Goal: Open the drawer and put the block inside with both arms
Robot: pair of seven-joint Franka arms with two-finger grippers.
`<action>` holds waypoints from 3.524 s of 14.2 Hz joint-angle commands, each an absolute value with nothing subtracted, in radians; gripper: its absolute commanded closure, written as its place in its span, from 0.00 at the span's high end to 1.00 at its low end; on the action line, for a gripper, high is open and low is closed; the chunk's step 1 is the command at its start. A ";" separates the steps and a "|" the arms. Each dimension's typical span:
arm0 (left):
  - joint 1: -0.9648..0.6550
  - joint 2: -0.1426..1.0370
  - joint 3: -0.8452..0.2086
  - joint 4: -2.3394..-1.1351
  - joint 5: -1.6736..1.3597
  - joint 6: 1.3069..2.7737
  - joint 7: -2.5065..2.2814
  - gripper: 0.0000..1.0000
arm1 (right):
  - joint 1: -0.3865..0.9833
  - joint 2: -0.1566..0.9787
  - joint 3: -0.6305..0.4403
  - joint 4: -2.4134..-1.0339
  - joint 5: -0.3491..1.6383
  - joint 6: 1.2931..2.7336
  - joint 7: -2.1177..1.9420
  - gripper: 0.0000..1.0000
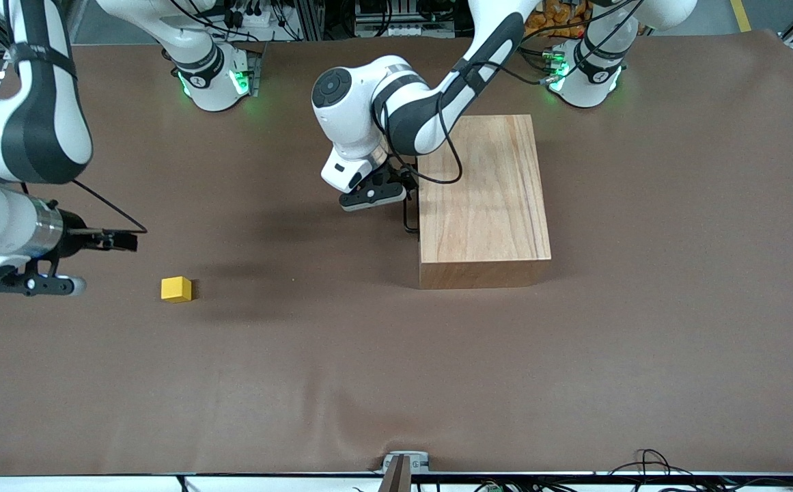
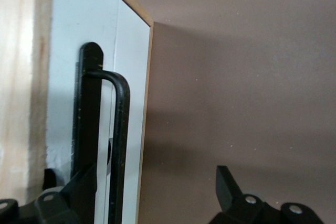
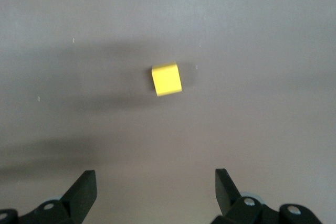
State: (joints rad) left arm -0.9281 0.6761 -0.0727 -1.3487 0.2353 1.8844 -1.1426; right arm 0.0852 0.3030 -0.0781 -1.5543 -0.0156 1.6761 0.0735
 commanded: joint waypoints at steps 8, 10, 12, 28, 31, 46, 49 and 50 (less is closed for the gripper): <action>-0.936 0.735 -0.072 -1.321 0.235 1.940 -1.083 1.00 | 0.071 0.373 -0.077 -1.675 0.005 1.943 0.080 1.00; -0.936 0.738 -0.072 -1.321 0.215 1.995 -1.088 1.00 | 0.080 0.374 -0.078 -1.736 0.006 2.043 0.075 1.00; -0.937 0.739 -0.074 -1.318 0.209 2.009 -1.094 1.00 | 0.071 0.391 -0.078 -1.762 0.005 2.094 0.039 1.00; -0.969 0.767 -0.097 -1.304 0.209 2.184 -1.100 1.00 | 0.051 0.448 -0.077 -2.014 0.020 2.474 -0.210 1.00; -0.980 0.770 -0.095 -1.304 0.209 2.207 -1.098 1.00 | 0.049 0.454 -0.075 -2.064 0.020 2.555 -0.215 1.00; -1.002 0.793 -0.100 -1.281 0.209 2.356 -1.097 1.00 | 0.057 0.503 -0.074 -2.126 0.018 2.718 -0.241 1.00; -1.017 0.810 -0.100 -1.267 0.209 2.370 -1.098 1.00 | 0.054 0.503 -0.075 -2.128 0.018 2.718 -0.252 0.60; -1.022 0.821 -0.100 -1.263 0.209 2.387 -1.103 1.00 | 0.042 0.503 -0.074 -2.128 0.020 2.718 -0.274 0.35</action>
State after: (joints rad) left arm -0.9955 0.7673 -0.0998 -1.3287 0.2239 2.3297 -1.0982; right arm 0.0657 0.5046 -0.0814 -2.1166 -0.0005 2.6986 -0.2225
